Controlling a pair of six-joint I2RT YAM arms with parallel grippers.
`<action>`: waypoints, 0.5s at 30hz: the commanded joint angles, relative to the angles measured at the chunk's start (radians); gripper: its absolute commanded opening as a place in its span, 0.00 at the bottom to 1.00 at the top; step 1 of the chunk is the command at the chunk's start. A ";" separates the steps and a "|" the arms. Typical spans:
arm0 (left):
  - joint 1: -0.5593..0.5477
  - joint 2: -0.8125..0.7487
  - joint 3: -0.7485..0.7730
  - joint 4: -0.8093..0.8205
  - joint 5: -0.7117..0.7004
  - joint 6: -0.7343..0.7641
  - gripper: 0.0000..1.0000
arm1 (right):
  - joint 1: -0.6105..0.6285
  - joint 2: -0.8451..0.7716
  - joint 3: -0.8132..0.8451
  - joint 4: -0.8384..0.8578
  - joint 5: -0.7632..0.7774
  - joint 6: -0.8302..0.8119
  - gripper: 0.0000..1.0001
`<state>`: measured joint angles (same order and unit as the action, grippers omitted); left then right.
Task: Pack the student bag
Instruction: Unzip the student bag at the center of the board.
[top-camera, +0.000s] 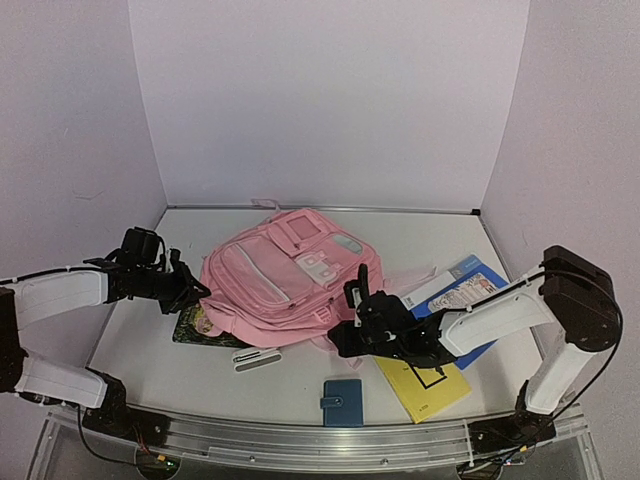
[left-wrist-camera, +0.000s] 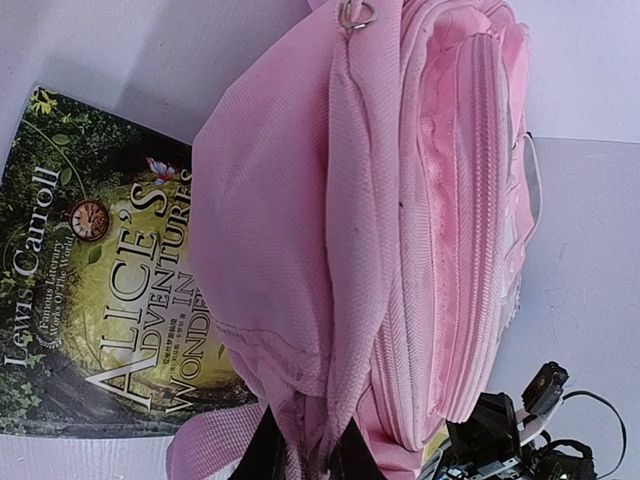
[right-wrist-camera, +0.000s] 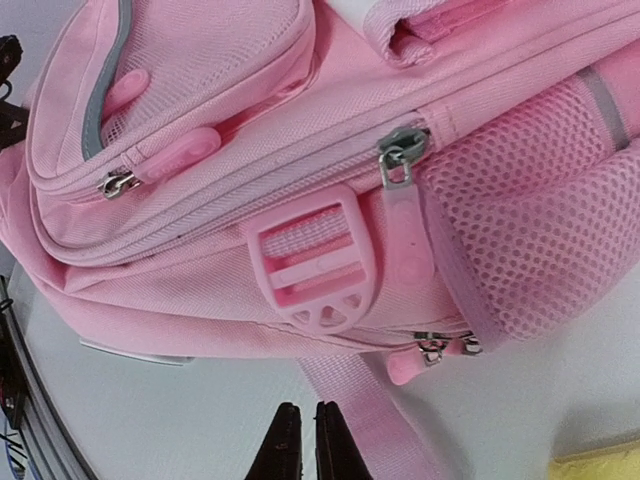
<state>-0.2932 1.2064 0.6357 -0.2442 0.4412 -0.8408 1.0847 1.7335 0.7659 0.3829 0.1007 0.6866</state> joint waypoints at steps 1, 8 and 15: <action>-0.007 -0.024 0.079 0.047 0.025 0.011 0.00 | -0.001 -0.051 -0.039 0.022 0.073 0.057 0.19; -0.006 -0.035 0.077 0.045 0.034 0.001 0.00 | -0.039 -0.009 -0.082 0.135 -0.008 0.079 0.24; -0.006 -0.039 0.072 0.044 0.034 -0.003 0.00 | -0.064 0.046 -0.114 0.241 -0.059 0.104 0.26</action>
<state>-0.2939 1.2057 0.6418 -0.2516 0.4415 -0.8392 1.0288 1.7389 0.6631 0.5242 0.0750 0.7668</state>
